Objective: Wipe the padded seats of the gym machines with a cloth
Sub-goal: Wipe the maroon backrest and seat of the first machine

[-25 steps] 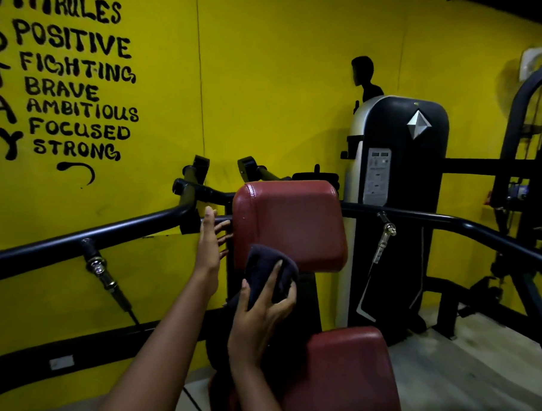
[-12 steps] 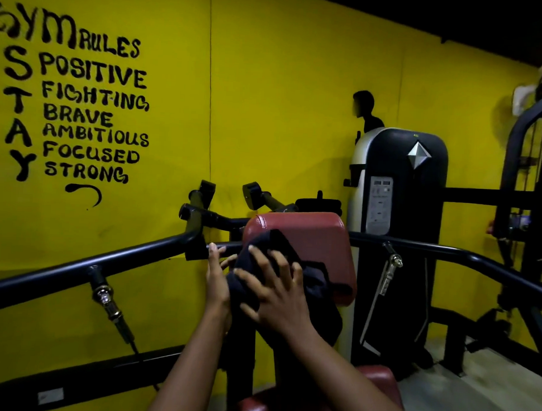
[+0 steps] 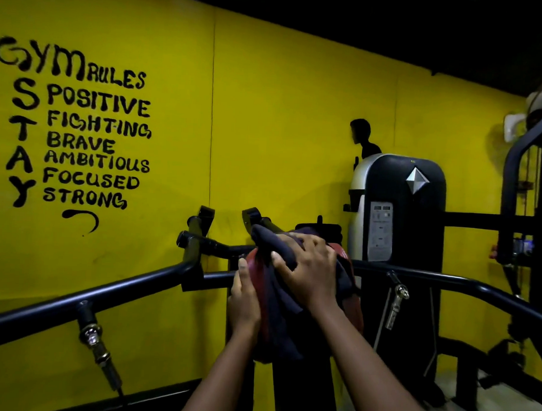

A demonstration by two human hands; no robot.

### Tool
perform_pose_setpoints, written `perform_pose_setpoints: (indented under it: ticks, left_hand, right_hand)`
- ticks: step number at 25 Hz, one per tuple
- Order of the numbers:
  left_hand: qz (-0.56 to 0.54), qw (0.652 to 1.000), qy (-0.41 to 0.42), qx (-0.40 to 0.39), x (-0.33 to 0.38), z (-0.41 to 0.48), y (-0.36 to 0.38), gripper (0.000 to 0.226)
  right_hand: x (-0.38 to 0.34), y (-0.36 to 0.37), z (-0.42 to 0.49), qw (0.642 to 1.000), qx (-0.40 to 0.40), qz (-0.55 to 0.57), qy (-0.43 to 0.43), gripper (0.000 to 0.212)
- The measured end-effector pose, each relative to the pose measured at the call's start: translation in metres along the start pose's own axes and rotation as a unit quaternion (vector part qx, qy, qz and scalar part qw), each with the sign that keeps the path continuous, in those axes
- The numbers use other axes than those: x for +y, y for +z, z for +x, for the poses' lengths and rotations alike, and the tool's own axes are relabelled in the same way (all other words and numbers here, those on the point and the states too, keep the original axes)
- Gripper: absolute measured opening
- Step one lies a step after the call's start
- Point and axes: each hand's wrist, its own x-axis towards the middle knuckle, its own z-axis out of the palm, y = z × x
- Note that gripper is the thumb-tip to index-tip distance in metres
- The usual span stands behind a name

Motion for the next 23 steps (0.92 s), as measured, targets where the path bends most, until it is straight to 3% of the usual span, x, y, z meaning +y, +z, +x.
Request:
perform_pose_setpoints:
  ticks: [3,8,13,17,23]
  left_hand:
    - [0.071,0.995,0.049,0.052,-0.004,-0.001,0.004,0.066]
    - [0.107,0.99,0.052,0.073,-0.011,0.003,0.002,0.062]
    - [0.108,0.988,0.09,0.064,-0.016,0.005,0.004,0.065]
    - [0.126,0.984,0.097,0.079,-0.014,0.003,0.006,0.062]
    - [0.142,0.981,0.106,0.079,-0.01,-0.003,0.007,0.057]
  right_hand:
    - [-0.004,0.006,-0.051,0.995,0.058,-0.015,0.077,0.059]
    - [0.009,0.004,-0.025,0.997,0.014,-0.021,-0.07,0.059]
    - [0.067,-0.002,-0.017,0.994,0.049,-0.009,0.099,0.056]
    - [0.049,0.005,-0.068,0.972,0.084,-0.035,0.216,0.061]
    - [-0.023,0.013,-0.093,0.965,0.052,-0.013,0.256,0.06]
